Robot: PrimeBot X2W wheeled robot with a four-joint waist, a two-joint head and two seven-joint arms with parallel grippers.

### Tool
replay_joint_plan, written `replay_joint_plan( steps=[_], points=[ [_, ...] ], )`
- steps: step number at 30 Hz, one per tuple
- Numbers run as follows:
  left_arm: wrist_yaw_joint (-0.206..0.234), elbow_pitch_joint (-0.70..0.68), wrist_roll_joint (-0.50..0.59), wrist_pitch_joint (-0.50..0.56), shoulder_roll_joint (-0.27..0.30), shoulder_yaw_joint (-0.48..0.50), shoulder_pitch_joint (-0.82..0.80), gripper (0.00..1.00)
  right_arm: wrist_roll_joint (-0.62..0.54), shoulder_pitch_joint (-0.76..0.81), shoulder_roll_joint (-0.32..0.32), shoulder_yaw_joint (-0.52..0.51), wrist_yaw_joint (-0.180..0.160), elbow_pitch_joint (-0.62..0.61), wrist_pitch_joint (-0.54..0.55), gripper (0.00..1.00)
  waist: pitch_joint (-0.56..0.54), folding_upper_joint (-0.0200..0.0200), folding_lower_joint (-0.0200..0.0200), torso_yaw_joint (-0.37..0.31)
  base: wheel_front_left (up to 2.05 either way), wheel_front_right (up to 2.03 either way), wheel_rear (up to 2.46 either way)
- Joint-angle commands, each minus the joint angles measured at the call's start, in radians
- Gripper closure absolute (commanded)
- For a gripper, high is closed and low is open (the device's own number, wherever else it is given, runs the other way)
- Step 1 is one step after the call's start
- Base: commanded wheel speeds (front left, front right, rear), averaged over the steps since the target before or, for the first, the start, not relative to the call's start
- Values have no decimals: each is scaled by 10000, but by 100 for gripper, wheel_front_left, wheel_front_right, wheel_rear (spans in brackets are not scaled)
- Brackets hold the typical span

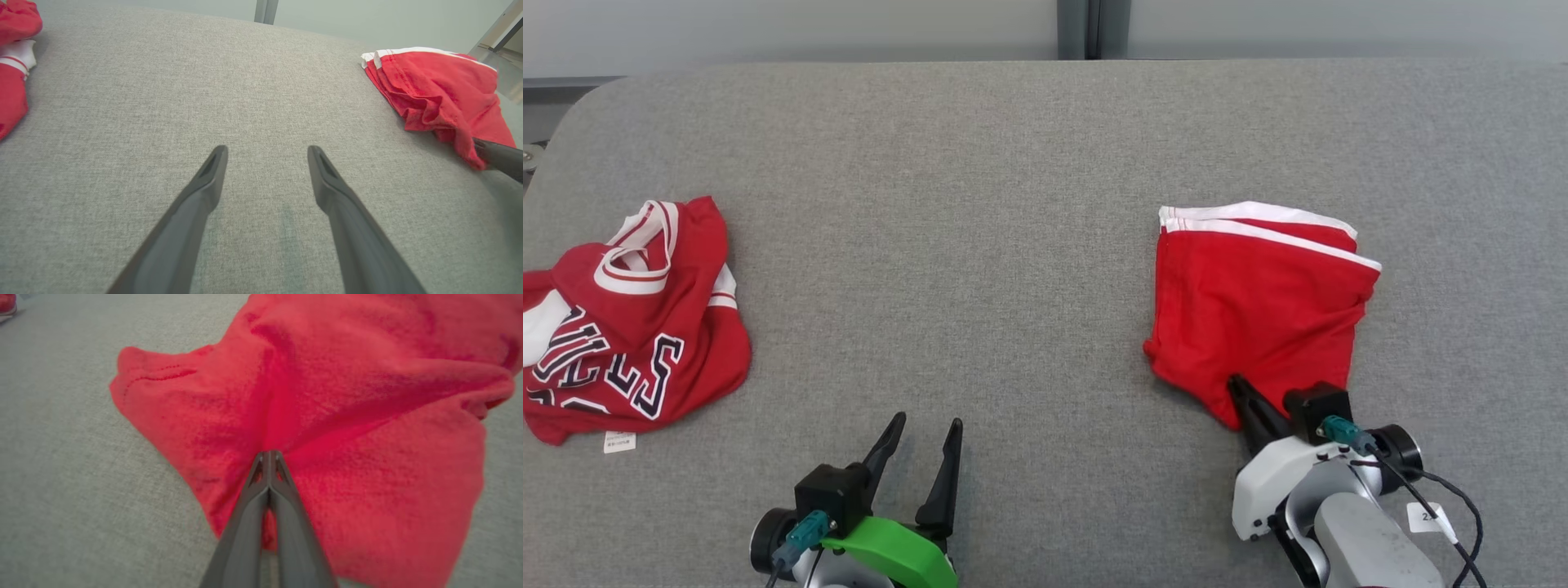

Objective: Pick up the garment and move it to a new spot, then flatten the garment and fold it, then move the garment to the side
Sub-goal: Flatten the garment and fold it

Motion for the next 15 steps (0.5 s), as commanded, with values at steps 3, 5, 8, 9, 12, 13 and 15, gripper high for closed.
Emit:
replay_joint_plan(
  steps=[3, 5, 8, 9, 12, 13, 15],
  points=[
    [-34, 38, -58, -1, -38, 66, -144, 0, 419, -211, 5, 541, 3, 25, -22, 100, -14, 0, 0, -30, 0, 0, 0],
    [-34, 49, -52, -1, -48, 97, -106, 0, 602, -257, 2, 748, 3, -163, -23, 100, -36, 0, 0, -61, 0, 0, 0],
    [-34, 56, -25, -1, -62, 142, -30, 0, 706, -233, -7, 902, 2, -504, -25, 100, -83, 0, 0, -99, 0, 0, 0],
    [-34, 58, -20, -1, -65, 158, 2, 0, 710, -187, -11, 896, 2, -628, -25, 100, -113, 0, 0, -111, 0, 0, 0],
    [-34, 34, -31, -1, -75, 238, 131, 0, 499, 75, -9, 861, 2, -1009, -25, 89, -232, 0, 0, -176, 0, 0, 0],
    [-34, 29, -45, -1, -80, 266, 201, 0, 415, 183, -9, 819, 2, -1167, -25, 70, -299, 0, 0, -207, 0, 0, 0],
    [-34, 23, -61, -1, -92, 310, 346, 0, 290, 441, -10, 688, 2, -1629, -25, 0, -437, 0, 0, -267, 0, 0, 0]
  ],
)
